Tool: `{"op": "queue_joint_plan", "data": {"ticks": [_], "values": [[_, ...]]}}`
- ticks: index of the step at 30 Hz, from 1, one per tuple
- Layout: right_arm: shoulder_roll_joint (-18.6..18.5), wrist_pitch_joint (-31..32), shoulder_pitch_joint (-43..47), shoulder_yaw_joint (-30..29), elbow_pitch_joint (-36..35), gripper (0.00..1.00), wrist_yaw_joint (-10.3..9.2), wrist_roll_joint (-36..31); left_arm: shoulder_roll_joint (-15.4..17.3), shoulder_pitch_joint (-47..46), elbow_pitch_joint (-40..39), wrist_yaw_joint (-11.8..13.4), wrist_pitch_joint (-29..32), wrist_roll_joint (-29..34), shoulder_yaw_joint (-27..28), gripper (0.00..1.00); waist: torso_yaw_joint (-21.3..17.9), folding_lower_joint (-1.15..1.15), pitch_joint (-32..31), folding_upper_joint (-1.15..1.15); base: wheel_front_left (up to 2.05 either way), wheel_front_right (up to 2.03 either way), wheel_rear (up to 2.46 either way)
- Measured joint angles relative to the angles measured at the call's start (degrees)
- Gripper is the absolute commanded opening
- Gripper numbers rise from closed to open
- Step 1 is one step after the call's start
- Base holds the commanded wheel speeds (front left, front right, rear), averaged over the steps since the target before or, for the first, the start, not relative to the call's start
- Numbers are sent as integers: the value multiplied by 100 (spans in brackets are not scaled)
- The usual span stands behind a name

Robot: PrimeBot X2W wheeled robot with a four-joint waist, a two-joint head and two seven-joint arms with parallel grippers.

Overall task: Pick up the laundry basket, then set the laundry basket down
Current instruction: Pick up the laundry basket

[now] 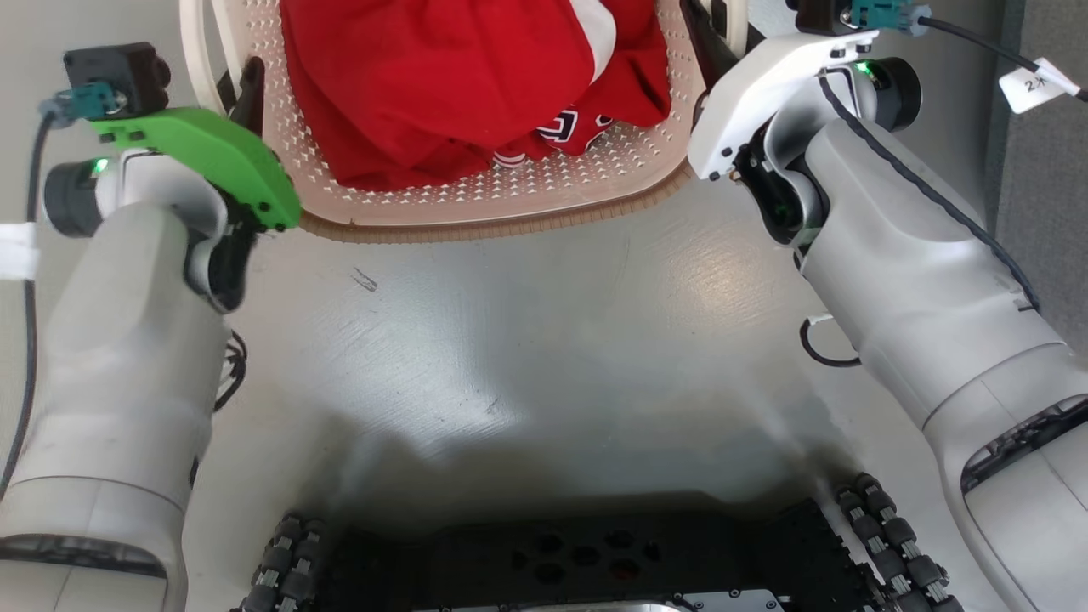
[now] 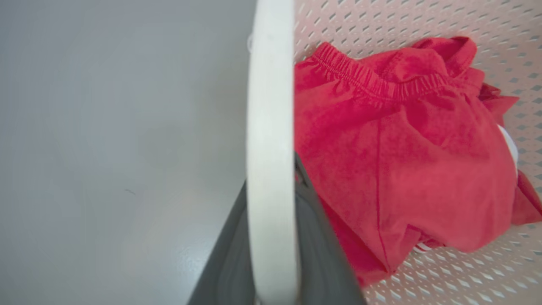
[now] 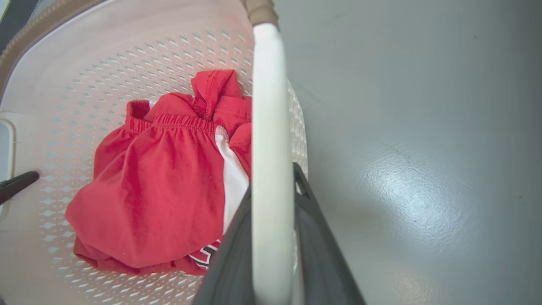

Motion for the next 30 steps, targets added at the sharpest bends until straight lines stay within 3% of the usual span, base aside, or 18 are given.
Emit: {"op": "queue_joint_plan", "data": {"ticks": [15,30], "values": [[-4,-82,-10,360,250,0,-41,338,-19,-2,298,2,-123,-334,-299,0,-43,0,-355,0,0,0,0],[73,-60,460,683,500,0,5,787,-11,385,547,0,-78,-495,-659,0,-103,0,-1212,0,0,0,0]]}}
